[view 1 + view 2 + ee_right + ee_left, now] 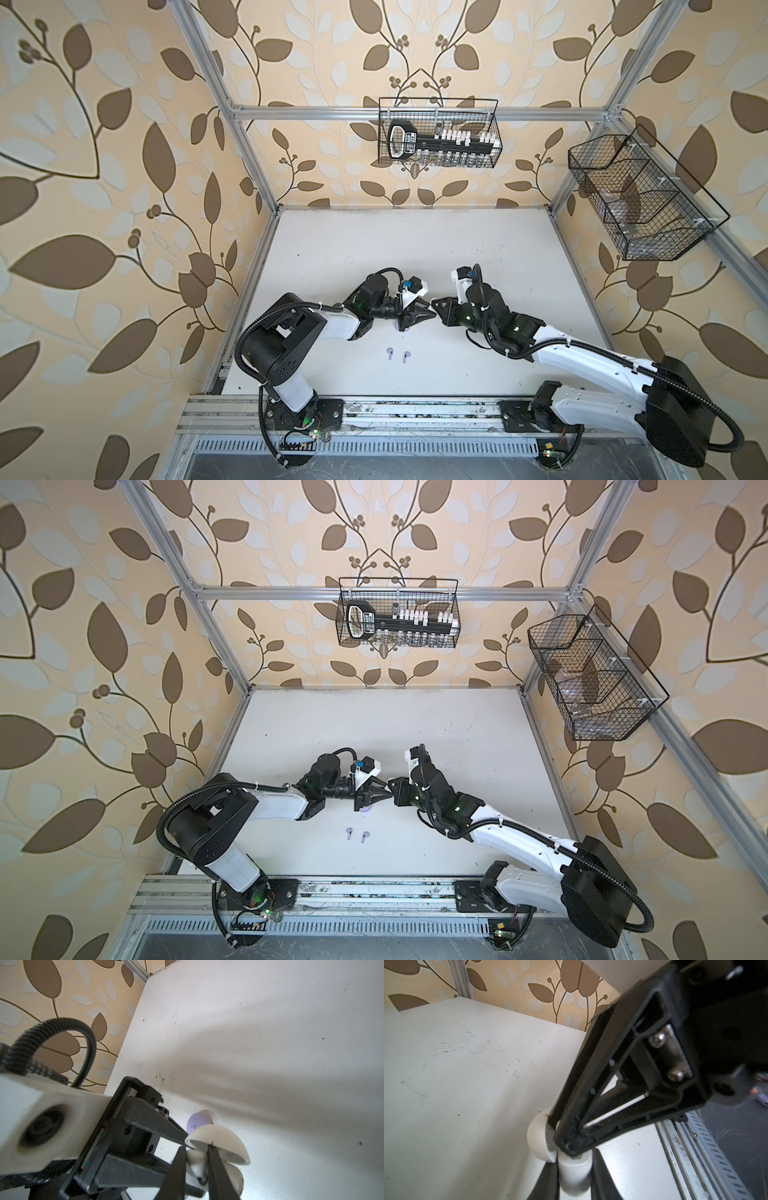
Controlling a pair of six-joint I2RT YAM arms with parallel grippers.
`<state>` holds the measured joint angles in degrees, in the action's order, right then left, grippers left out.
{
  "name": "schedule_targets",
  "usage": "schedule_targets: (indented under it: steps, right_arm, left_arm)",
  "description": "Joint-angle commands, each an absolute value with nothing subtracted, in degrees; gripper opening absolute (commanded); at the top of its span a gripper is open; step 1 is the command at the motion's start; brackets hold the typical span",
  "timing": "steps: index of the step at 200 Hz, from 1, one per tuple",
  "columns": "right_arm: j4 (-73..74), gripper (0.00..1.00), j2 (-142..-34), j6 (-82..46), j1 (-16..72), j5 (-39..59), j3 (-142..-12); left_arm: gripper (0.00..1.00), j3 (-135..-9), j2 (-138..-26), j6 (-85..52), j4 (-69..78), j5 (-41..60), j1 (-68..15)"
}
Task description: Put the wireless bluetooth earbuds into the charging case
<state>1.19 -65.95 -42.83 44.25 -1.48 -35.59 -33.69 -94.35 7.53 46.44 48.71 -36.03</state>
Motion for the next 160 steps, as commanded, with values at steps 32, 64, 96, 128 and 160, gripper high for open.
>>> schedule_targets:
  steps: [32, 64, 96, 128, 160]
  right_arm:
    - [1.04, 0.19, -65.82, -38.75, 43.59, 0.62, -37.53]
    - [-1.52, 0.19, -66.0, -36.97, 43.84, 0.89, -38.53]
    - [-5.03, 0.25, -65.62, -34.79, 44.85, -1.1, -40.0]
    - [-7.88, 0.32, -65.54, -33.11, 45.61, -3.14, -42.21]
    - [-9.86, 0.34, -65.69, -31.83, 45.99, -5.15, -44.04]
  left_arm:
    - [0.0, -35.21, -91.5, 7.24, 47.36, 57.23, -37.5]
    - [0.0, -35.17, -91.3, 5.55, 49.02, 58.36, -37.44]
    - [0.0, -35.16, -91.19, 5.45, 49.13, 58.93, -37.46]
    - [0.0, -35.55, -91.24, 5.62, 48.16, 59.14, -37.45]
    - [0.0, -35.6, -90.98, 6.48, 47.16, 59.5, -37.44]
